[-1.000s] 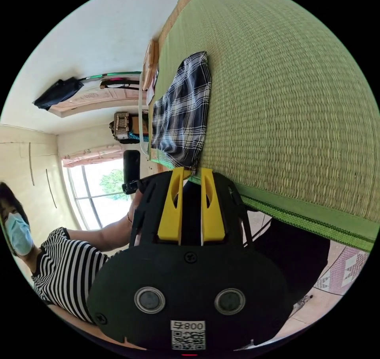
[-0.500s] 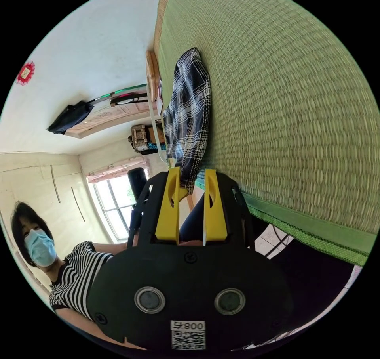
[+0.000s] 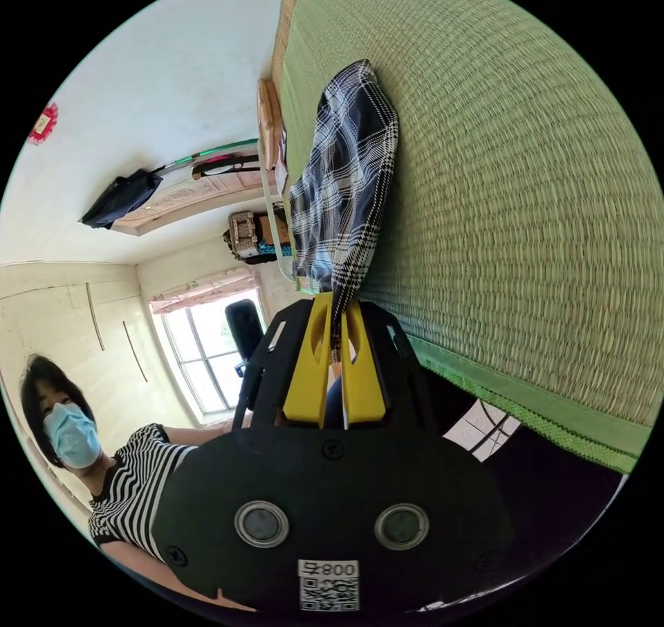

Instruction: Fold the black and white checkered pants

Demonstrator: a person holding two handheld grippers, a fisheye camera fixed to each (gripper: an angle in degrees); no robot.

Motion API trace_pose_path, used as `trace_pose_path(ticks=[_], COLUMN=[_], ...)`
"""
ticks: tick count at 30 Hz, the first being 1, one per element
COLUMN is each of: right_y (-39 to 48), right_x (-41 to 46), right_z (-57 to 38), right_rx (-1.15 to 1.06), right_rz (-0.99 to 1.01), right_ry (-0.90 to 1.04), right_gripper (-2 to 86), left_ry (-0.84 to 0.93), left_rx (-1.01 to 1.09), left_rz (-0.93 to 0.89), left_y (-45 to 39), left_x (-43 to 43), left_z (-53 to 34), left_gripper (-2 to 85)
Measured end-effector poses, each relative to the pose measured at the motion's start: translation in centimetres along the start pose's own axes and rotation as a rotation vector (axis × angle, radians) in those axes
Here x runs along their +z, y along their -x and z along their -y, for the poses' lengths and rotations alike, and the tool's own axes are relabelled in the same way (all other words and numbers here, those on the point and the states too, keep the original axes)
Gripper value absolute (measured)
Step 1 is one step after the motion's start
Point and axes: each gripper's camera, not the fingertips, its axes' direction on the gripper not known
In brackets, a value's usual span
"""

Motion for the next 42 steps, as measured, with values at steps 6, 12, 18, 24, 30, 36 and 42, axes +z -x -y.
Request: trace_pose_path(ticks=[6,12,18,24,30,36,42], right_y=[1.8,4.7,6.8,7.5,6.7,5.7,4.6], right_x=[-0.5,-0.6,-1.1,-2.1,-3.5,-5.4,-7.8], right_z=[-0.5,-0.8,-2.0,-4.2,-6.9,-9.6,-12.8], right_rx=[-0.053,-0.123,-0.185,-0.213,-0.212,-0.209,-0.219], right_rz=[-0.008,-0.041,-0.086,-0.107,-0.104,-0.099,-0.095], right_ry=[0.019,0.052,0.057,0.041,0.022,0.000,-0.014], right_gripper=[0.6,0.3,0.1,0.1,0.1,0.1,0.2], left_ry=[-0.126,-0.328,-0.449,-0.478,-0.532,-0.560,-0.593], left_rx=[-0.143,-0.341,-0.434,-0.436,-0.460,-0.529,-0.583], left_rz=[-0.095,-0.474,-0.680,-0.730,-0.733,-0.708,-0.643], left_y=[5.6,12.0,14.9,15.4,16.1,16.7,16.8], left_x=[-5.7,-8.3,-8.5,-9.0,-10.0,-10.0,-10.1], left_z=[-3.4,-6.5,-7.1,-6.1,-5.7,-5.6,-4.5], left_gripper=[4.0,9.4,12.6,13.6,13.9,14.0,13.4])
